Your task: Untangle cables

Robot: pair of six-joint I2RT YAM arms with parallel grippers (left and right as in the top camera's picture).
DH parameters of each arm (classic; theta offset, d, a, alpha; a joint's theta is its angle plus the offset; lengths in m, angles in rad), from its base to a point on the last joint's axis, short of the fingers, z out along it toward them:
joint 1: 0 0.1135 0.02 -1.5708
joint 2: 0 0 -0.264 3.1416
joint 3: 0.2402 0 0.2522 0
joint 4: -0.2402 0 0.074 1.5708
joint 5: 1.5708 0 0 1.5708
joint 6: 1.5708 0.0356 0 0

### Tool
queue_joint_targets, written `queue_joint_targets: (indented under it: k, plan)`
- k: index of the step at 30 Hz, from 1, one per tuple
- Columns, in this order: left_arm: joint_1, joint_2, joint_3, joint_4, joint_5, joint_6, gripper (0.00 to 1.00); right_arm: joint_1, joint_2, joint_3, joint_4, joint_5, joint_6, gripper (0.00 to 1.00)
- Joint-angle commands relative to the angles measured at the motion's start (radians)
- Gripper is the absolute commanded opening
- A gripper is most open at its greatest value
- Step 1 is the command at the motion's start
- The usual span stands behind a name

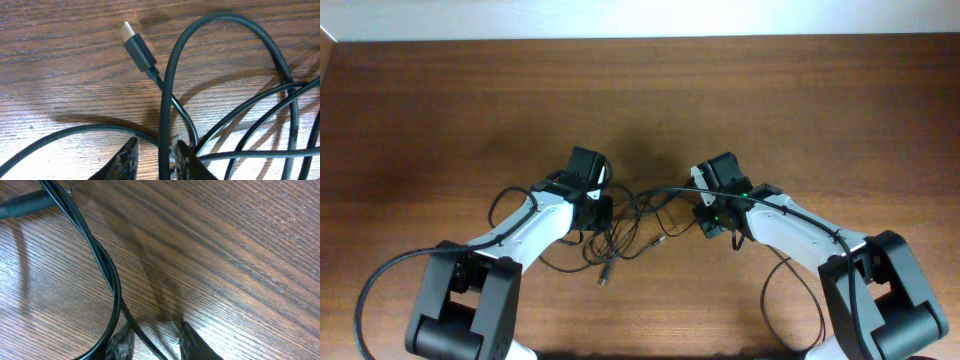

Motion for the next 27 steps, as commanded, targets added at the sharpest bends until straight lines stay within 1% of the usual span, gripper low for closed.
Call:
queue_joint_targets:
  k: [1, 2, 3, 6, 9, 10, 11, 12, 13, 14, 15, 16, 17, 18, 20, 22, 24, 27]
  plan:
    - [0.002, 0.012, 0.006, -0.007, -0.011, 0.019, 0.23, -0.008, 0.041, -0.013, -0.007, 0.006, -0.008, 0.3]
    - [0.002, 0.012, 0.006, -0.007, -0.014, 0.019, 0.23, -0.008, 0.041, -0.013, -0.007, 0.006, -0.008, 0.3]
    - [0.002, 0.012, 0.006, -0.005, -0.013, 0.019, 0.22, -0.008, 0.041, -0.013, 0.005, 0.007, -0.009, 0.34]
    - [0.002, 0.012, 0.006, 0.0, -0.013, 0.019, 0.21, -0.008, 0.041, -0.013, 0.065, 0.006, -0.03, 0.34]
    - [0.002, 0.012, 0.006, 0.0, -0.013, 0.019, 0.2, -0.008, 0.041, -0.013, 0.106, -0.112, -0.179, 0.34]
    - [0.002, 0.012, 0.006, 0.0, -0.013, 0.019, 0.19, -0.008, 0.041, -0.013, 0.108, -0.122, -0.193, 0.32]
    - [0.002, 0.012, 0.006, 0.0, -0.013, 0.019, 0.17, -0.008, 0.041, -0.013, 0.108, -0.122, -0.195, 0.07]
    - [0.002, 0.012, 0.006, 0.0, -0.013, 0.019, 0.13, -0.008, 0.041, -0.013, 0.107, -0.122, -0.195, 0.04]
    - [0.002, 0.012, 0.006, 0.0, -0.014, 0.019, 0.11, -0.008, 0.041, -0.013, 0.105, -0.122, -0.195, 0.04]
    - [0.002, 0.012, 0.006, -0.001, -0.032, 0.019, 0.04, -0.008, 0.041, -0.013, 0.098, -0.121, -0.195, 0.04]
    - [0.002, 0.012, 0.006, -0.002, -0.069, 0.014, 0.01, -0.008, 0.041, -0.013, 0.09, -0.121, -0.195, 0.04]
    - [0.003, 0.012, 0.006, -0.004, -0.095, -0.017, 0.01, -0.01, 0.033, -0.008, 0.067, -0.117, -0.168, 0.04]
    - [0.018, 0.012, 0.006, -0.012, -0.113, -0.054, 0.0, -0.015, 0.012, 0.005, 0.028, -0.114, -0.134, 0.04]
    - [0.036, 0.012, 0.006, -0.021, -0.113, -0.063, 0.0, -0.026, -0.022, 0.021, -0.016, -0.118, -0.103, 0.04]
    - [0.095, 0.012, 0.006, -0.051, -0.112, -0.128, 0.0, -0.069, -0.115, 0.038, -0.082, -0.127, -0.021, 0.04]
    - [0.166, 0.012, 0.003, -0.07, -0.112, -0.168, 0.0, -0.143, -0.238, 0.038, -0.167, -0.183, -0.017, 0.04]
    - [0.214, 0.012, -0.011, -0.078, -0.113, -0.22, 0.0, -0.22, -0.322, 0.038, -0.232, -0.246, -0.017, 0.04]
    - [0.279, 0.012, -0.032, -0.077, -0.112, -0.304, 0.0, -0.353, -0.438, 0.038, -0.284, -0.324, -0.017, 0.04]
